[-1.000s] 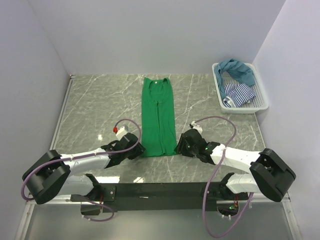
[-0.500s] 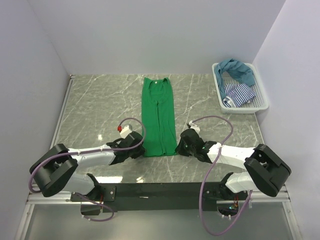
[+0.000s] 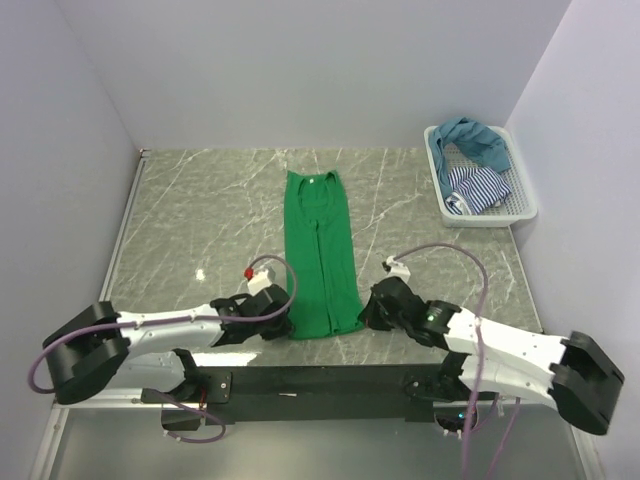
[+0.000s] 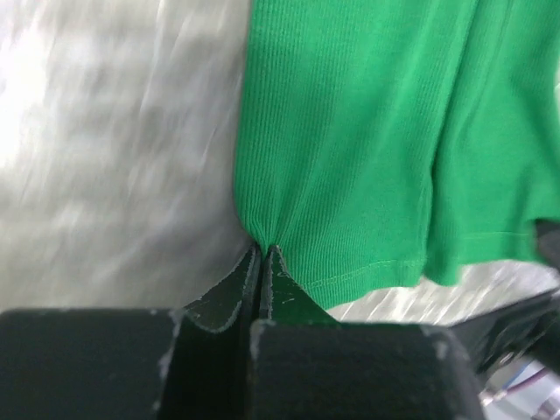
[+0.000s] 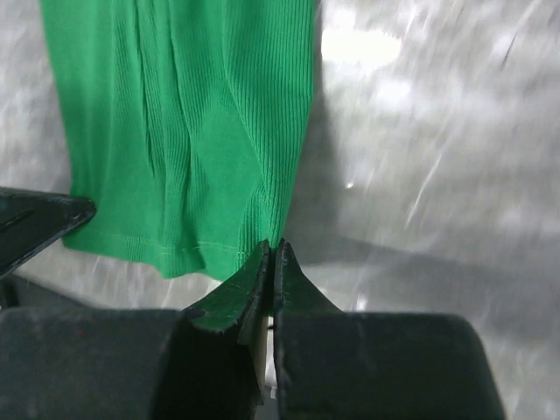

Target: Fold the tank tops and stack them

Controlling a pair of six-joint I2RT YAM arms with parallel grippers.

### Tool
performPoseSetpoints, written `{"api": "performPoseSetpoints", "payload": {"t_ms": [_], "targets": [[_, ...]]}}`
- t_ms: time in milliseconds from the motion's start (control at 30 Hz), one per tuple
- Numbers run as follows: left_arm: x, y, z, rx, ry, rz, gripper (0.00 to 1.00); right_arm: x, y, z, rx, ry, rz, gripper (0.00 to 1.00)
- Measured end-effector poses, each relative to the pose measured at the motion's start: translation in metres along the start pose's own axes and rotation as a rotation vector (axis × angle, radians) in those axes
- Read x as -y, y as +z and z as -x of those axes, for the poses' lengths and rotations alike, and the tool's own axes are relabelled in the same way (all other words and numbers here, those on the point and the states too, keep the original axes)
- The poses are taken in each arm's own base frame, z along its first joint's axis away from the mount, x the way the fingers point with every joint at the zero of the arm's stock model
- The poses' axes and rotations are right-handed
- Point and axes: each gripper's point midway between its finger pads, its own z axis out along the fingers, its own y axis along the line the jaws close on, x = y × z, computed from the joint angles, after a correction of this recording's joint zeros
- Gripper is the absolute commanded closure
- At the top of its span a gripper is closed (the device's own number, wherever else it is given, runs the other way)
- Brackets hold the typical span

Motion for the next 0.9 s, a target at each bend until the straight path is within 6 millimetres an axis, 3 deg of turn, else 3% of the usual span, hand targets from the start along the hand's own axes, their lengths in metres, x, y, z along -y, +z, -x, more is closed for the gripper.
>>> {"api": "performPoseSetpoints", "payload": {"t_ms": [200, 333, 433, 567, 733, 900], "targets": [[-0.019, -0.029, -0.034, -0.086, 0.069, 0.053, 1.0, -0.013, -0.03, -0.023, -0.03, -0.028, 0.084, 1.0], [-0.029, -0.039, -0.038, -0.095, 0.076, 0.085, 0.99, -0.013, -0.033, -0.03, -0.054, -0.05, 0.084, 1.0], [-0.03, -0.04, -0.033, -0.077, 0.082, 0.101, 0.99, -0.01, -0.03, -0.03, -0.069, -0.081, 0.03, 1.0], [-0.018, -0.039, -0.023, -0.047, 0.096, 0.126, 0.99, -0.022, -0.026, -0.016, -0.054, -0.115, -0.004, 1.0], [0.001, -0.034, -0.001, 0.017, 0.095, 0.13, 0.99, -0.038, -0.019, 0.009, -0.009, -0.145, -0.033, 1.0], [0.004, -0.027, 0.029, 0.076, 0.068, 0.152, 1.0, -0.041, -0.007, 0.027, 0.009, -0.168, -0.082, 1.0]]}}
